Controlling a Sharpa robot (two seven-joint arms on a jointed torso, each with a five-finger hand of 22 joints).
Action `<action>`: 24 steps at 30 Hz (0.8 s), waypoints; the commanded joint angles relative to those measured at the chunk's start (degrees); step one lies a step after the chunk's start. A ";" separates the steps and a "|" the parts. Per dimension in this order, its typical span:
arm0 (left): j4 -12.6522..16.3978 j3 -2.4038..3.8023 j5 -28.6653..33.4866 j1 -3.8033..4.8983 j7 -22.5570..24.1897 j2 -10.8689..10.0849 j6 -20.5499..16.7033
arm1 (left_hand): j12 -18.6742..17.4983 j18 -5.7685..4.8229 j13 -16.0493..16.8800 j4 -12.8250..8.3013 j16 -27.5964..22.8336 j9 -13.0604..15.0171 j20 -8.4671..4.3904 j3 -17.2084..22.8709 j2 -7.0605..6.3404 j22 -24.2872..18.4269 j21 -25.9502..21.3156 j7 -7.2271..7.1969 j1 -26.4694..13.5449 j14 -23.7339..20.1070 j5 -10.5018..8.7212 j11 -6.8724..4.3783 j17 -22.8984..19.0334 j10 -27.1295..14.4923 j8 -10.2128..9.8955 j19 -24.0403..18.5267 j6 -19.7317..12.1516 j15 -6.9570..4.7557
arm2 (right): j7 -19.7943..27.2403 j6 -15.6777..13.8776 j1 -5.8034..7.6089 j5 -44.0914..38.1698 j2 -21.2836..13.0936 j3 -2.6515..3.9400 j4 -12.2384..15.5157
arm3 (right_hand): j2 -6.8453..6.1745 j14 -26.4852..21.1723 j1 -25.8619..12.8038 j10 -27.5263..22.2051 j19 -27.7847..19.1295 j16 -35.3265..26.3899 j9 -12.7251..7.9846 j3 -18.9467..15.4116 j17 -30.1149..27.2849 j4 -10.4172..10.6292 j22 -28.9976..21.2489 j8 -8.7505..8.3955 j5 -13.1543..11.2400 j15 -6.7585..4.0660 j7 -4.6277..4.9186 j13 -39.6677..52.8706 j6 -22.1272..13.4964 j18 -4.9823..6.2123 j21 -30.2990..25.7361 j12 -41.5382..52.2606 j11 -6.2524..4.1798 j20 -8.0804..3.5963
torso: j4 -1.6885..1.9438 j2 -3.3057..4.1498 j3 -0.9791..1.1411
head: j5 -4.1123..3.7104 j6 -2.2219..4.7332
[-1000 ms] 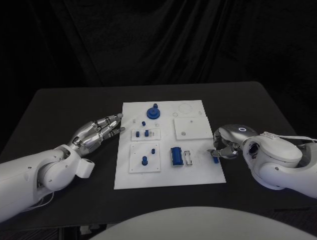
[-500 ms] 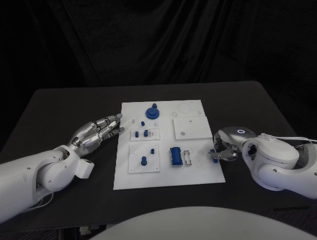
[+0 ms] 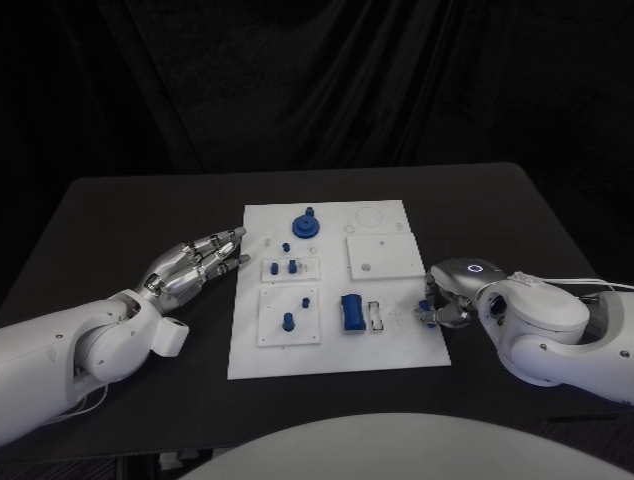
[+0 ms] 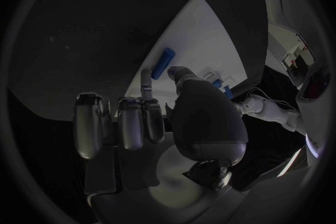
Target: Assemble the parts on the task board
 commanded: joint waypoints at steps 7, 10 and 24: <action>-0.04 0.05 0.26 -0.12 0.30 0.26 0.56 | 0.16 0.58 0.08 0.08 0.16 0.05 0.20 0.37 -0.09 0.00 0.33 0.16 0.25 0.01 0.41 0.22 0.07 0.09 0.20 0.42 0.13 0.22 | 0.03 1.64 -0.99 -0.74 1.27 -0.05 -0.79 | -0.65 6.01 2.51 6.08 3.61 0.17 1.75 2.00 15.09 0.06 13.36 0.33 5.02 -1.14 -0.73 15.10 2.35 -0.51 -0.29 0.15 -1.15 -1.03 | 0.08 -0.10 0.02 | 0.18 -0.01; -0.08 0.05 0.26 -0.15 0.26 0.31 0.64 | 0.15 0.58 0.07 0.06 0.17 0.04 0.21 0.42 -0.08 0.02 0.34 0.16 0.28 0.02 0.46 0.21 0.07 0.08 0.20 0.45 0.09 0.23 | 0.50 1.73 -1.12 -0.74 1.74 -0.05 -0.86 | -0.78 6.01 3.28 6.08 3.62 0.17 2.29 2.65 15.09 -0.20 13.37 0.46 6.60 -1.32 -0.96 15.10 2.71 -0.52 -0.26 0.15 -1.35 -1.18 | 0.09 -0.10 0.04 | 0.21 -0.01; -0.12 0.05 0.26 -0.30 0.12 0.43 0.84 | 0.12 0.58 0.06 -0.02 0.17 0.03 0.24 0.60 -0.06 0.01 0.36 0.17 0.39 0.02 0.62 0.22 0.07 0.05 0.18 0.48 0.02 0.27 | 1.07 1.76 -1.29 -0.74 3.84 -0.02 -2.00 | -5.50 6.01 10.87 6.08 3.68 0.17 7.45 21.94 15.09 -5.73 13.42 0.88 -6.17 -1.85 -1.26 15.10 4.54 -0.56 -0.11 0.15 -1.70 -1.83 | 0.02 -0.11 0.06 | 0.55 -0.01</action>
